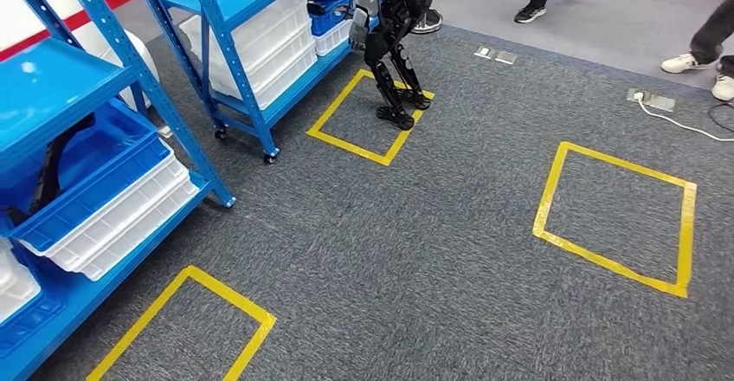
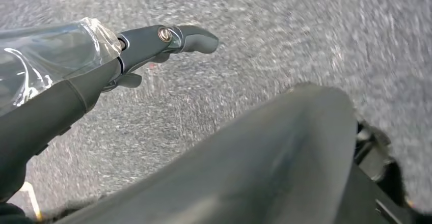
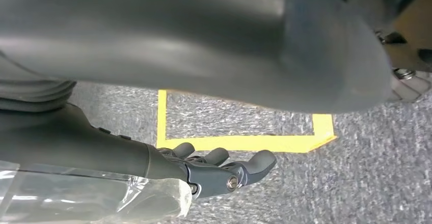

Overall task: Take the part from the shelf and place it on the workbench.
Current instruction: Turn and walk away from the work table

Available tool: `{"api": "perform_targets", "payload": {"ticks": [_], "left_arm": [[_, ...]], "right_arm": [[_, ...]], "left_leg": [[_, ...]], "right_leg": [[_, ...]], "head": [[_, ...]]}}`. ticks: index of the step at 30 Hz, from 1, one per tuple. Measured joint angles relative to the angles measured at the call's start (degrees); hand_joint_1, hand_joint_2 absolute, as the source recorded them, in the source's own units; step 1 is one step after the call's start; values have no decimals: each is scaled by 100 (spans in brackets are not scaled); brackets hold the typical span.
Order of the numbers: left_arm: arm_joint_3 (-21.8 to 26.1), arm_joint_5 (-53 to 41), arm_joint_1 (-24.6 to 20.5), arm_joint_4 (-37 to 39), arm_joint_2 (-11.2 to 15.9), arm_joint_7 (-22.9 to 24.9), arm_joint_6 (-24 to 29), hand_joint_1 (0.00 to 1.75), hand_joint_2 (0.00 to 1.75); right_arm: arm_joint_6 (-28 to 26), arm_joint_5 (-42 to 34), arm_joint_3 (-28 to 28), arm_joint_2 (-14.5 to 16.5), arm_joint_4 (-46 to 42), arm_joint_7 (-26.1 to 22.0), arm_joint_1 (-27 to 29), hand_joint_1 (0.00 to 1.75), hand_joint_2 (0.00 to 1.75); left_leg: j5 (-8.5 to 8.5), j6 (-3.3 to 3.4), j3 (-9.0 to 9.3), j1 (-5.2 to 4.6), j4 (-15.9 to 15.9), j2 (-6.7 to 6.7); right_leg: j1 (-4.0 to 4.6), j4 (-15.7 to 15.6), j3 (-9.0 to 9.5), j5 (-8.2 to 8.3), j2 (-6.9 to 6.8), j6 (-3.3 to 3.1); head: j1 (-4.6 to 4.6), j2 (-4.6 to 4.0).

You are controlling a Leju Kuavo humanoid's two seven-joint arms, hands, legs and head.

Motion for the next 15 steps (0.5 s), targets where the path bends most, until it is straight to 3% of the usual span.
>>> {"api": "perform_targets", "payload": {"ticks": [1,2,4,5,6,8,9,10,12,13,15], "left_arm": [[1,8,-11,0,8,11,9,0,0],[1,9,-20,0,19,63,7,0,0],[1,4,-16,0,48,261,-37,0,0],[0,0,-7,1,68,416,-80,0,0],[-1,-2,-1,1,90,576,-132,0,44],[-3,-1,-9,1,147,902,-227,0,131],[-4,3,-21,1,172,997,-249,0,175],[-5,10,-28,1,193,1025,-246,0,175],[-5,27,-22,1,226,863,-175,0,175],[-5,34,-10,1,237,720,-129,0,175],[-4,29,-12,1,253,406,-38,0,175]], "right_arm": [[43,-19,8,9,0,34,3,0,0],[84,-34,15,19,0,74,7,0,0],[155,-64,28,38,0,158,19,0,0],[171,-85,34,47,0,192,22,0,0],[180,-112,40,59,0,214,22,0,0],[181,-175,49,89,0,233,18,0,0],[187,-201,52,103,0,235,16,0,0],[202,-215,55,114,0,240,13,0,0],[249,-225,61,133,-1,265,-7,0,0],[269,-221,64,137,-2,282,-17,0,0],[263,-213,73,141,-4,285,-29,0,0]], "left_leg": [[-171,-22,-213,-6,400,165],[-330,-37,-456,-3,840,243],[-442,-38,-785,0,1379,286],[-329,-21,-777,-1,1301,300],[-122,10,-641,-10,979,335],[305,119,-215,-78,67,579],[406,162,-76,-119,-235,682],[430,190,-16,-154,-386,748],[407,204,-19,-175,-430,646],[420,212,5,-159,-466,570],[452,253,83,-102,-553,430]], "right_leg": [[11,-1,8,-13,-64,-20],[20,-1,18,-30,-141,-33],[34,0,51,-71,-289,-42],[41,0,83,-98,-362,-40],[50,-2,123,-126,-430,-37],[78,-5,208,-192,-560,-18],[92,-8,238,-222,-617,3],[100,-12,259,-248,-672,28],[113,-43,304,-286,-790,85],[111,-31,330,-315,-766,111],[113,284,233,-518,-498,140]], "head": [[-7,0],[-9,0],[-10,0],[-10,0],[-11,0],[-12,0],[-10,0],[-9,0],[-7,0],[-5,1],[6,1]]}}
